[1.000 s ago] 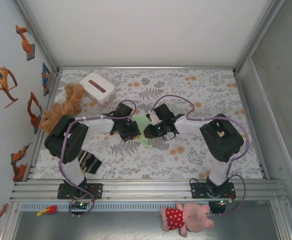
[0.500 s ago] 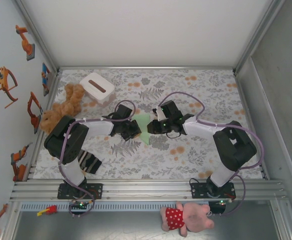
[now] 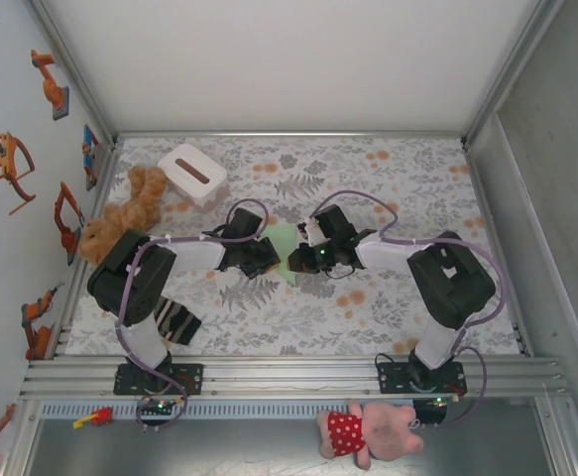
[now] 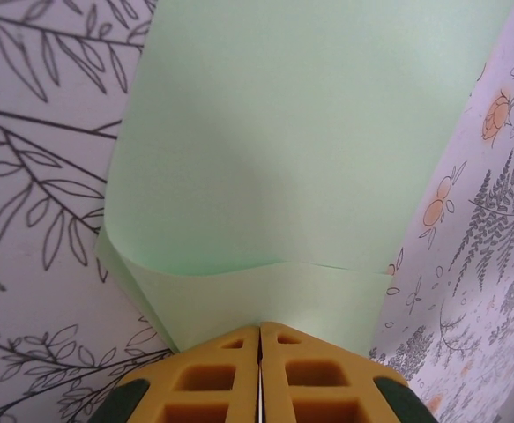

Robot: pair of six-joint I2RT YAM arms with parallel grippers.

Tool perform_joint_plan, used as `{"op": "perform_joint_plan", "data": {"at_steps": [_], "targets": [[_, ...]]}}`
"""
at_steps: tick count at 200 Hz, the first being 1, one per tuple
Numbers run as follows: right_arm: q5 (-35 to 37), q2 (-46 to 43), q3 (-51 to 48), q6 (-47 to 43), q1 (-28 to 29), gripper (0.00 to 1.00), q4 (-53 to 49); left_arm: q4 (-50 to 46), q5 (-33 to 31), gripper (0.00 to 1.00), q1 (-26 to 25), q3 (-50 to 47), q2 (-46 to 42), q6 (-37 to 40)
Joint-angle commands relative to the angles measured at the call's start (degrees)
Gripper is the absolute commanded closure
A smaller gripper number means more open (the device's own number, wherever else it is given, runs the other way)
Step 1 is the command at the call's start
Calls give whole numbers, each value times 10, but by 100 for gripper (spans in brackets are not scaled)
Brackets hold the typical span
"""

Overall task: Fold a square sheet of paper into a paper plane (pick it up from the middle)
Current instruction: Third fold the triangle at the center of the table.

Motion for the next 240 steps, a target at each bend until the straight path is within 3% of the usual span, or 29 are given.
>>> {"op": "perform_joint_plan", "data": {"at_steps": [1, 240], "targets": [[-16, 20, 27, 7, 9, 91, -1, -28, -3, 91, -2, 4, -16, 5], [-52, 92, 48, -1, 24, 92, -19, -34, -14, 91, 0, -5, 0, 1]]}}
